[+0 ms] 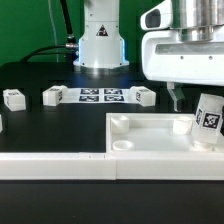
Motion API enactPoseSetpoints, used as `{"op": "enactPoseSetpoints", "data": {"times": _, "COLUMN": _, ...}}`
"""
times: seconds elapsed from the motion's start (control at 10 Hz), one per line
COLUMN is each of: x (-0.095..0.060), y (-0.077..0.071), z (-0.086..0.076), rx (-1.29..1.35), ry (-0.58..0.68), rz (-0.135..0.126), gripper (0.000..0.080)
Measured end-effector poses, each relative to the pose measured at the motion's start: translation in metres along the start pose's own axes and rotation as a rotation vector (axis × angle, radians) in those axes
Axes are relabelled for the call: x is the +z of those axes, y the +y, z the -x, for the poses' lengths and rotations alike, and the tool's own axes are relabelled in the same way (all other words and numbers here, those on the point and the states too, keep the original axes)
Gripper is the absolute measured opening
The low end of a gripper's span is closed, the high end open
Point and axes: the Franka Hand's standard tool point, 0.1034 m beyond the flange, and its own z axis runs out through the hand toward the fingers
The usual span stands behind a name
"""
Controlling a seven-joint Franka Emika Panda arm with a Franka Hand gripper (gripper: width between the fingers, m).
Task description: Assemble square table
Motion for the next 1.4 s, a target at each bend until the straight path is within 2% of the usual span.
{"op": "enactPoseSetpoints", "data": {"times": 0.2, "x": 0.0012, "y": 0.0017, "z": -0.0026, "rx": -0.31, "ry": 0.011, "rz": 0.022, "gripper": 0.0649}}
{"op": "enactPoseSetpoints", "data": {"times": 0.3, "x": 0.004, "y": 0.0019, "z": -0.0002, "rx": -0.357, "ry": 0.012, "rz": 0.027, "gripper": 0.0649}}
{"op": "enactPoseSetpoints", "data": {"times": 0.5, "x": 0.0032, "y": 0.0016, "z": -0.0011, "rx": -0.293, "ry": 0.014, "rz": 0.024, "gripper": 0.0383}}
{"op": "enactPoseSetpoints", "data": {"times": 0.6, "x": 0.0032, "y": 0.0016, "z": -0.001, "rx": -0.281, "ry": 0.013, "rz": 0.023, "gripper": 0.0383}}
{"op": "enactPoseSetpoints", "data": {"times": 0.7, "x": 0.0032, "y": 0.0014, "z": -0.0008, "rx": -0.206, "ry": 0.014, "rz": 0.022, "gripper": 0.0286}}
{"op": "enactPoseSetpoints", "data": {"times": 1.0, "x": 0.0029, "y": 0.0018, "z": -0.0018, "rx": -0.008, "ry": 0.012, "rz": 0.022, "gripper": 0.0287}}
{"op": "enactPoseSetpoints", "data": {"times": 1.2, "x": 0.0041, "y": 0.0037, "z": -0.0091, "rx": 0.302, "ry": -0.029, "rz": 0.04, "gripper": 0.0287}}
{"op": "enactPoseSetpoints", "data": {"times": 1.4, "x": 0.0047, "y": -0.0015, "z": -0.0061, "rx": 0.701, "ry": -0.045, "rz": 0.025, "gripper": 0.0287}}
